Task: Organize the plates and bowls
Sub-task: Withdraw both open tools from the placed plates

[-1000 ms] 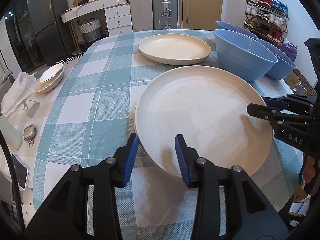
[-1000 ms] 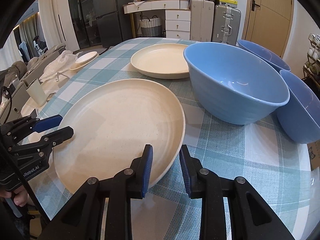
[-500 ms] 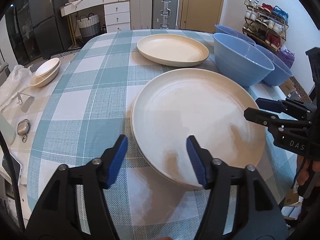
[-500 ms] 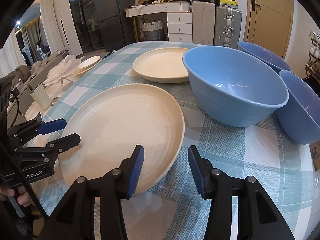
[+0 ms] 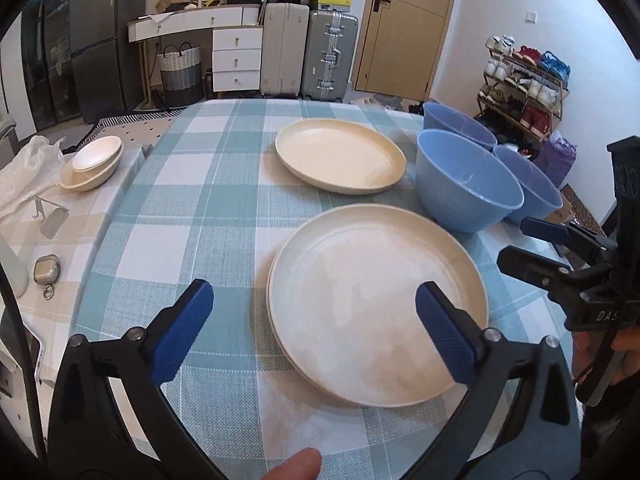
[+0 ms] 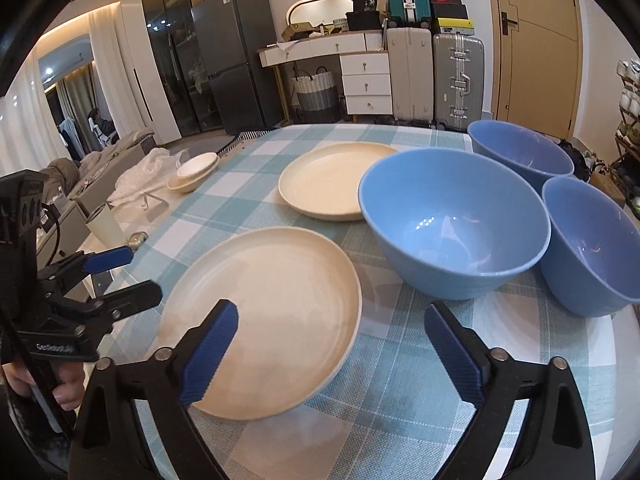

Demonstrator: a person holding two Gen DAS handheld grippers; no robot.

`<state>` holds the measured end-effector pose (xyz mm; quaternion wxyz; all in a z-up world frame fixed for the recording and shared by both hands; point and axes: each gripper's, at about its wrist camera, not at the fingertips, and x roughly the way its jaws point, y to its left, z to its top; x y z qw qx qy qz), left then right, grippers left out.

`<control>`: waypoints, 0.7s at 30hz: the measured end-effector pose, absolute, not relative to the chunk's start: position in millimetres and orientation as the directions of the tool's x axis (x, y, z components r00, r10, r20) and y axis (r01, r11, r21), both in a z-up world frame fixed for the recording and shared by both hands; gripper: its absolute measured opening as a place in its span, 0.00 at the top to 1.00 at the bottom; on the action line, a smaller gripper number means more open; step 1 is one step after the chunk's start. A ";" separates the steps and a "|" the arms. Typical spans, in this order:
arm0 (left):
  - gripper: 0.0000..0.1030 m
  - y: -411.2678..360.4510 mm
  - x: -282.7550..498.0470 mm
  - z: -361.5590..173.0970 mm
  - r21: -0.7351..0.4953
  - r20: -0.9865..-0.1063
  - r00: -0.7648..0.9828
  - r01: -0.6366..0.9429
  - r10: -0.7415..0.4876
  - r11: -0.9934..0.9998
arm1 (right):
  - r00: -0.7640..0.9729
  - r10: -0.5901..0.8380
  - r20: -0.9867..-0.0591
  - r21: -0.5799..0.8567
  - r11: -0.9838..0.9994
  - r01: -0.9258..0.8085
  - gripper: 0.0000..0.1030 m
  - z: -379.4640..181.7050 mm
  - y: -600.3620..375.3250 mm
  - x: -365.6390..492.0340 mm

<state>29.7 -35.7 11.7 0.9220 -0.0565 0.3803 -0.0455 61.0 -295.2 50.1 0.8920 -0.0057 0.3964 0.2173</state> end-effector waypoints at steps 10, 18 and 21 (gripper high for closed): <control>0.02 -31.6 48.2 43.1 -0.157 -0.671 0.731 0.024 -0.124 0.987 | 0.609 0.426 -0.668 0.209 0.894 -0.396 0.01 93.0 -313.4 81.4; 0.02 -28.7 75.8 60.5 -0.163 -0.664 0.740 -0.001 -0.110 0.987 | 0.631 0.436 -0.642 0.202 0.890 -0.409 0.01 131.8 -332.5 97.5; 0.02 -27.8 85.5 67.0 -0.160 -0.663 0.741 -0.006 -0.103 0.987 | 0.633 0.444 -0.634 0.212 0.887 -0.409 0.01 143.9 -341.0 107.6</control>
